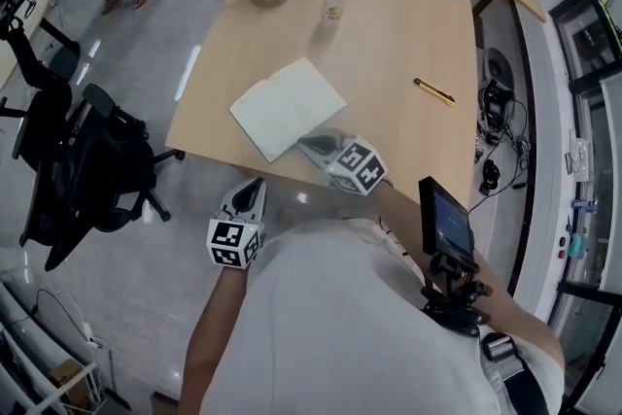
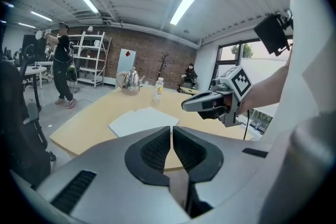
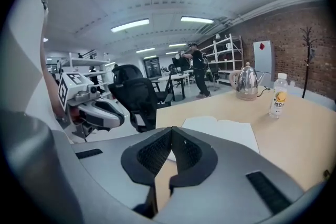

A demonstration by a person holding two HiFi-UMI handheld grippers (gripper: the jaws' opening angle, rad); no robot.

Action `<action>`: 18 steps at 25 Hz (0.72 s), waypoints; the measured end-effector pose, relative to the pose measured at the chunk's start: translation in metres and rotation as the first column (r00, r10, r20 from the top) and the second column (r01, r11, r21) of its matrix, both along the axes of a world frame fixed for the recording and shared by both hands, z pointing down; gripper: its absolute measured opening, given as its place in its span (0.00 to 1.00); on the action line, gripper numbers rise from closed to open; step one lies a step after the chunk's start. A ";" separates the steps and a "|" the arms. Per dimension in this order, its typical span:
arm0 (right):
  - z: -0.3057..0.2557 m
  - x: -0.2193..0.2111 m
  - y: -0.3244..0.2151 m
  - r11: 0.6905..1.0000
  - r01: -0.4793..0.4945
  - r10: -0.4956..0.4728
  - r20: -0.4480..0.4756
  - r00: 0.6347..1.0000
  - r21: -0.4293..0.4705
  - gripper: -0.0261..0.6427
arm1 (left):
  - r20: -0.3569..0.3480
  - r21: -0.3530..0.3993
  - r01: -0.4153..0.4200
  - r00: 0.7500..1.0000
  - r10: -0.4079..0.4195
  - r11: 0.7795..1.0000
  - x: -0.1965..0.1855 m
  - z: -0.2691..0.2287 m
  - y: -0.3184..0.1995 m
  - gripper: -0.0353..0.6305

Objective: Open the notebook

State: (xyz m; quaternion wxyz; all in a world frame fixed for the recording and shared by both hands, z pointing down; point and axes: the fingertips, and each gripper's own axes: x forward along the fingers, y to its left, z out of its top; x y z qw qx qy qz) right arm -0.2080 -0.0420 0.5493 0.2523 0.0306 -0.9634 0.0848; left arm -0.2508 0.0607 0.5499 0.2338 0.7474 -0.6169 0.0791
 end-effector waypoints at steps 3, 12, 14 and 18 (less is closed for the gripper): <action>-0.012 0.021 -0.005 0.999 -0.027 0.029 0.049 0.998 -0.032 0.06 | 0.009 -0.006 -0.012 1.000 0.012 1.000 0.018 -0.002 -0.007 0.08; -0.031 0.081 -0.010 0.997 -0.044 0.052 0.141 0.989 -0.064 0.06 | 0.041 0.000 -0.023 0.999 0.023 1.000 0.065 -0.016 -0.026 0.08; -0.033 0.092 -0.010 0.997 -0.042 0.051 0.155 0.987 -0.064 0.06 | 0.047 0.000 -0.019 0.999 0.019 1.000 0.074 -0.019 -0.026 0.08; -0.035 0.111 -0.008 0.997 -0.041 0.053 0.176 0.983 -0.069 0.06 | 0.055 -0.004 -0.006 0.998 0.006 1.000 0.085 -0.021 -0.022 0.08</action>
